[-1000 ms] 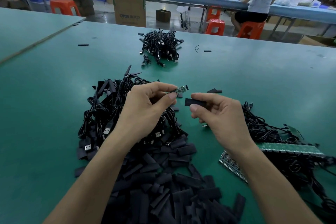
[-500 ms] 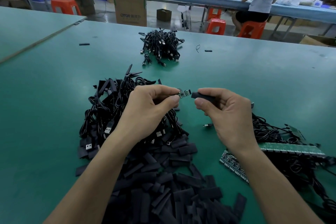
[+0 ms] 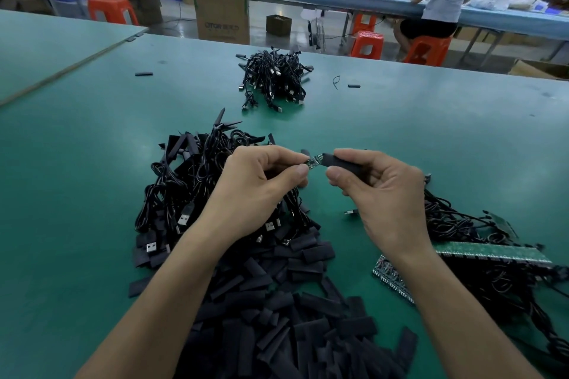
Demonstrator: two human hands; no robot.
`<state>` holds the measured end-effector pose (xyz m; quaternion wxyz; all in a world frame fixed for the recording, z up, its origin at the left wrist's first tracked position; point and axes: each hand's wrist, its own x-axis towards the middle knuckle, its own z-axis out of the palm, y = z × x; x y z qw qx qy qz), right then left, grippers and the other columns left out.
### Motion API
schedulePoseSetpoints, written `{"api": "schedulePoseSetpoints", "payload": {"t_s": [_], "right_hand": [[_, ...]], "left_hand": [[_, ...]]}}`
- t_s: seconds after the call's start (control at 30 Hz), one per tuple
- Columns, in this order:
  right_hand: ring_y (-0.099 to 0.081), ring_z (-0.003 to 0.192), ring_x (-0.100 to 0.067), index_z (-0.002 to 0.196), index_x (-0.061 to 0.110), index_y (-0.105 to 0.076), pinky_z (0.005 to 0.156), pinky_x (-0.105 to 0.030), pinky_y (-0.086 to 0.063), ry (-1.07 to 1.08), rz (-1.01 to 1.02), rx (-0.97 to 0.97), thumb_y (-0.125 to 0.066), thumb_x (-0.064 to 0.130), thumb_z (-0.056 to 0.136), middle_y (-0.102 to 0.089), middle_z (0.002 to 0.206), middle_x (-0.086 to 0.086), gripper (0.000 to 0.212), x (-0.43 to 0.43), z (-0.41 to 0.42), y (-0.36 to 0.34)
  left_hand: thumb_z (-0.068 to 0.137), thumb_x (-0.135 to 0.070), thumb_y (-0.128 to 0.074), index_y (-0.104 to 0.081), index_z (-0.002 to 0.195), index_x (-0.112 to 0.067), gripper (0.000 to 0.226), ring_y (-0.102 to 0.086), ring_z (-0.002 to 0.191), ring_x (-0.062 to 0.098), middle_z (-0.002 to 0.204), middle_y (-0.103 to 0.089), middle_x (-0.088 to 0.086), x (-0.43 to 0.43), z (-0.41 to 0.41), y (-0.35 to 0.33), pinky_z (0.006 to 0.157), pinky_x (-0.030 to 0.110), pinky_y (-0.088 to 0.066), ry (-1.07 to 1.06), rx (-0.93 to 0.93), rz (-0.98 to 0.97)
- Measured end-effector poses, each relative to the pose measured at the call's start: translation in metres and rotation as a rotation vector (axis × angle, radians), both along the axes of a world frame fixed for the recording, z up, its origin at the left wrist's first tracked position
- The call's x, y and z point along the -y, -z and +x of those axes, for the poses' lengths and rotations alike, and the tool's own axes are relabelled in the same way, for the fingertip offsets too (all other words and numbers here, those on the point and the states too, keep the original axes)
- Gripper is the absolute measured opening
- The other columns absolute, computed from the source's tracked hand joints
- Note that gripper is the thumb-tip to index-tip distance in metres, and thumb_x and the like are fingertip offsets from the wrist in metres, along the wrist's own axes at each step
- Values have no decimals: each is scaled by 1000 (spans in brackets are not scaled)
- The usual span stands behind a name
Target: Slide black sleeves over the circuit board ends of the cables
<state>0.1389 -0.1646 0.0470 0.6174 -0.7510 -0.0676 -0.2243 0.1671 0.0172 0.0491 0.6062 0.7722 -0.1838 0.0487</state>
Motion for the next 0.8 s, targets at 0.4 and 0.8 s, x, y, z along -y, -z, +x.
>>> {"api": "schedulePoseSetpoints", "payload": {"t_s": [0.4,0.8], "right_hand": [[-69,66,-5,92,28,-76,64,-14,-52,-193,-125,-112,-83,13,72,-77,80,6,26,11,4,-17],[-71,67,-10,88,21,-77,63,-17,-53,-278,-109,-144,-81,18,69,-77,76,1,19,8,1,-17]], "left_hand": [[91,-11,-72,-76,94,-24,14,-73,79,18,78,-77,-4,-7,2,-3,78,31,-58,78,-31,43],[84,-14,-79,-61,89,-10,20,-65,58,10,71,-74,2,-5,-1,0,59,19,-51,117,-93,12]]}}
